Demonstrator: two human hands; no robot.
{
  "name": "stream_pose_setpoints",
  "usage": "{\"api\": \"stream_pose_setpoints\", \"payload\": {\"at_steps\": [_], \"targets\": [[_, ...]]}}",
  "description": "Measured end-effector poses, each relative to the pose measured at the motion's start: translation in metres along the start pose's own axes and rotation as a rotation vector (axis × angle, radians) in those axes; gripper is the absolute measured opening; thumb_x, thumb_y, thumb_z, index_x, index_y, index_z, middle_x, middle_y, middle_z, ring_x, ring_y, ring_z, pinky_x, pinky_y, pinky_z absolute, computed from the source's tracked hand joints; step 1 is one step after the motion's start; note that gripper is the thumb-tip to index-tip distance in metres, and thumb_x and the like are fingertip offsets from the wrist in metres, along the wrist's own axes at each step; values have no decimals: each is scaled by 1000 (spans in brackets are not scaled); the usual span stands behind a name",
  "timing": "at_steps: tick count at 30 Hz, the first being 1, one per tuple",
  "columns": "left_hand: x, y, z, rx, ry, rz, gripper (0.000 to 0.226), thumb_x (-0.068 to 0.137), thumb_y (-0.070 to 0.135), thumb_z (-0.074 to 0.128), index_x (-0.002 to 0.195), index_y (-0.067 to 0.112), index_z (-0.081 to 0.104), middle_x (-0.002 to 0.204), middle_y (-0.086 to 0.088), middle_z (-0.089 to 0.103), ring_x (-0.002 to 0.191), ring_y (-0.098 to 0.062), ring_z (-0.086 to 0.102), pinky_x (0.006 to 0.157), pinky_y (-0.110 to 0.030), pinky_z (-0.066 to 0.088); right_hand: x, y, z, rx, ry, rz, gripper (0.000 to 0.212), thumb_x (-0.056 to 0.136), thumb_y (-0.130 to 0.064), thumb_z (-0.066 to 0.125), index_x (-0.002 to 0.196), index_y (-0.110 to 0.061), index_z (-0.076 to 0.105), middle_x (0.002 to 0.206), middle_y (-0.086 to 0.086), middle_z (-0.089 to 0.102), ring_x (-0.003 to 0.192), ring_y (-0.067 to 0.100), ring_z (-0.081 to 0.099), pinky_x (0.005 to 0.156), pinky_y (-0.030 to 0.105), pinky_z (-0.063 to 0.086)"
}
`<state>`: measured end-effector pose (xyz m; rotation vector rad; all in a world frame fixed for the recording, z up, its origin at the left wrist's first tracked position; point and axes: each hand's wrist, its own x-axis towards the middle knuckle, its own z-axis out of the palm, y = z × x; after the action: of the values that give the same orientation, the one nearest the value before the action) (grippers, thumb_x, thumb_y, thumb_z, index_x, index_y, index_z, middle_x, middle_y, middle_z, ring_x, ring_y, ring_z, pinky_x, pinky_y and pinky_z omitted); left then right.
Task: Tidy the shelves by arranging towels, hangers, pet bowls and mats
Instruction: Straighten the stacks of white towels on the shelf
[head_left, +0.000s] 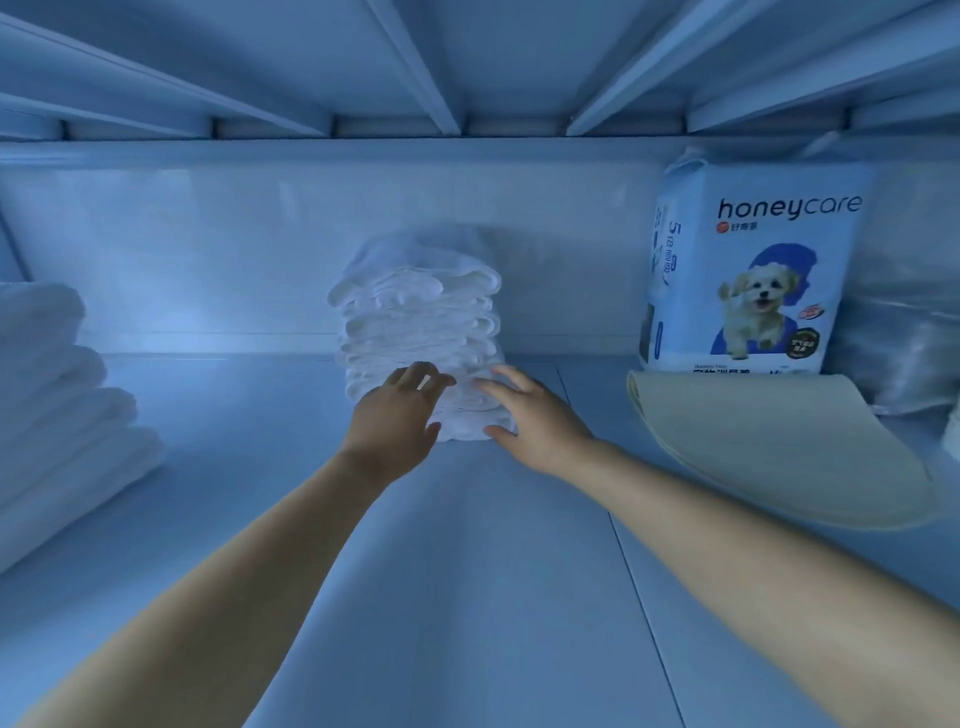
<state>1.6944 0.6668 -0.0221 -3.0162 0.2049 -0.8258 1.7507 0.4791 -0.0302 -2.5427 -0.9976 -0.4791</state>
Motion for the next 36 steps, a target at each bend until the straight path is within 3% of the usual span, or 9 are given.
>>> {"api": "stream_pose_setpoints", "payload": {"at_steps": [5,9,14,19,23,29,36], "targets": [[9,4,16,70,-2,-19,64,80,20,67,137,25,39,136,2,40,121,-21,43,86,-33,43,11,7,10,11,6,-28,62,88,-24,61,143,-25,31,153,2,18,135,24,30,106,32,34],[9,5,22,95,22,-29,71,76,15,70,138,27,37,135,2,40,120,-21,41,82,-33,45,13,12,19,58,29,-62,63,87,-17,61,143,-26,32,151,5,19,134,25,32,105,33,35],[9,3,23,99,73,7,73,72,-2,57,139,24,40,134,-1,45,121,-25,44,77,-37,47,18,15,24,78,53,-81,67,85,-13,63,144,-23,32,149,4,20,131,23,36,103,29,36],[6,3,24,93,118,24,66,71,1,65,133,19,49,126,-4,54,113,-26,53,72,-37,50,19,18,27,75,72,-90,65,85,-12,64,142,-24,36,147,3,25,126,23,40,100,30,36],[6,6,21,88,135,11,54,59,0,73,112,5,63,109,-9,63,96,-30,63,68,-36,53,22,19,33,82,109,-90,60,84,-6,63,137,-22,43,141,4,33,118,24,46,95,29,39],[5,8,22,32,124,-52,53,71,11,71,122,10,58,124,-6,58,112,-28,55,70,-42,54,24,22,35,148,160,-117,57,78,4,62,129,-19,52,120,6,46,104,26,53,85,30,43],[8,12,17,151,216,14,56,42,-3,80,96,8,70,92,-5,70,79,-27,67,63,-33,54,24,17,34,135,193,-123,50,78,9,57,121,-17,58,106,8,50,91,31,55,75,36,47]]}}
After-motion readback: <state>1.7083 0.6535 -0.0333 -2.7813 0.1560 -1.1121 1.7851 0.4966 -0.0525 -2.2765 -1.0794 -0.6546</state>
